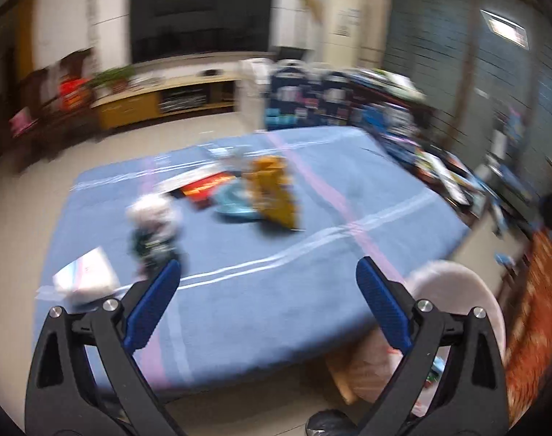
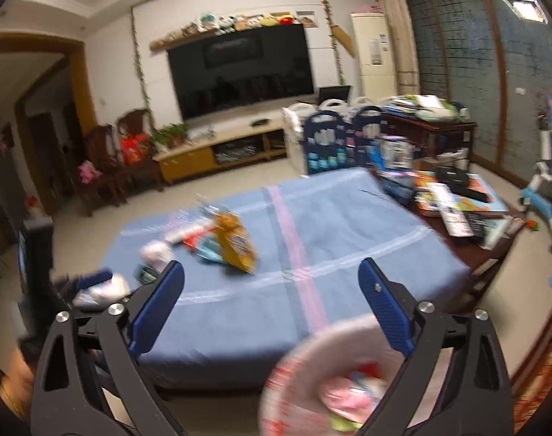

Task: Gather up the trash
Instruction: 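Carry both held items over the pink bin and open both grippers, then bring both open grippers back over the table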

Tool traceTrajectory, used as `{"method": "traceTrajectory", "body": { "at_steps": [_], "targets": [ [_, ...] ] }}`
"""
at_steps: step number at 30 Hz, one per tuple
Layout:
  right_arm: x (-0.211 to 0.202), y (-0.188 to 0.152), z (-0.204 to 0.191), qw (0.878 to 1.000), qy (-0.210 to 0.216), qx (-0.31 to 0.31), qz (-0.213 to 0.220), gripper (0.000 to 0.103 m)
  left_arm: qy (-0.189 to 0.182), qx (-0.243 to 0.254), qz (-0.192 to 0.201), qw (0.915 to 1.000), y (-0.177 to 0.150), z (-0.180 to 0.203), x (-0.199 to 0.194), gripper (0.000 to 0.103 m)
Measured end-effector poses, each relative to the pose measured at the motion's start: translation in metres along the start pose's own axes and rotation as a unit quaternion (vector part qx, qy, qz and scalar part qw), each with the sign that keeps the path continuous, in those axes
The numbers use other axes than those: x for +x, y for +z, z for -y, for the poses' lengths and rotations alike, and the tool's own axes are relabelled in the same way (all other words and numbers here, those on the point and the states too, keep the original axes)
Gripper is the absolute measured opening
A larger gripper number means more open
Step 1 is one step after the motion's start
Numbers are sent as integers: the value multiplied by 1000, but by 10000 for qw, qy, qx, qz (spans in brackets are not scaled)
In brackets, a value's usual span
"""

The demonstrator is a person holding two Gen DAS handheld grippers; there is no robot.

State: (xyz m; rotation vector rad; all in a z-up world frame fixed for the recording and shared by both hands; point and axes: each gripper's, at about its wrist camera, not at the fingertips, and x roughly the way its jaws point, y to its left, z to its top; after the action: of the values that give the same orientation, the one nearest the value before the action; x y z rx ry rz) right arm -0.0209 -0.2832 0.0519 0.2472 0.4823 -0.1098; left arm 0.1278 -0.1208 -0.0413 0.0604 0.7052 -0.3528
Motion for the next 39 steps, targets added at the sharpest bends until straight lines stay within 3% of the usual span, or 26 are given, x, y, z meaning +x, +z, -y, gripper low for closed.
{"method": "traceTrajectory", "body": {
  "at_steps": [4,10,12,16,22,39],
  "targets": [
    [26,7,-53,9990,443,-24,18,97,741,-1008,-63,9921,-6,-73,-22,97],
    [57,-19,-106,9969,659,-427,-71,97,1360,-1539,249,9784,-14,-120,-56,100],
    [66,-24,-111,9957,627,-557,-389,97,1420,-1543,164,9776,-13,-127,-52,100],
    [62,-22,-108,9963,446,-723,-149,97,1441,-1547,66,9774,-13,-125,-48,100],
    [68,-22,-99,9970,411,-598,-258,97,1491,-1245,27,9809,-13,-107,-44,100],
    [79,-25,-107,9960,399,-704,-385,97,1439,-1232,-145,9818,-14,-109,-34,100]
  ]
}}
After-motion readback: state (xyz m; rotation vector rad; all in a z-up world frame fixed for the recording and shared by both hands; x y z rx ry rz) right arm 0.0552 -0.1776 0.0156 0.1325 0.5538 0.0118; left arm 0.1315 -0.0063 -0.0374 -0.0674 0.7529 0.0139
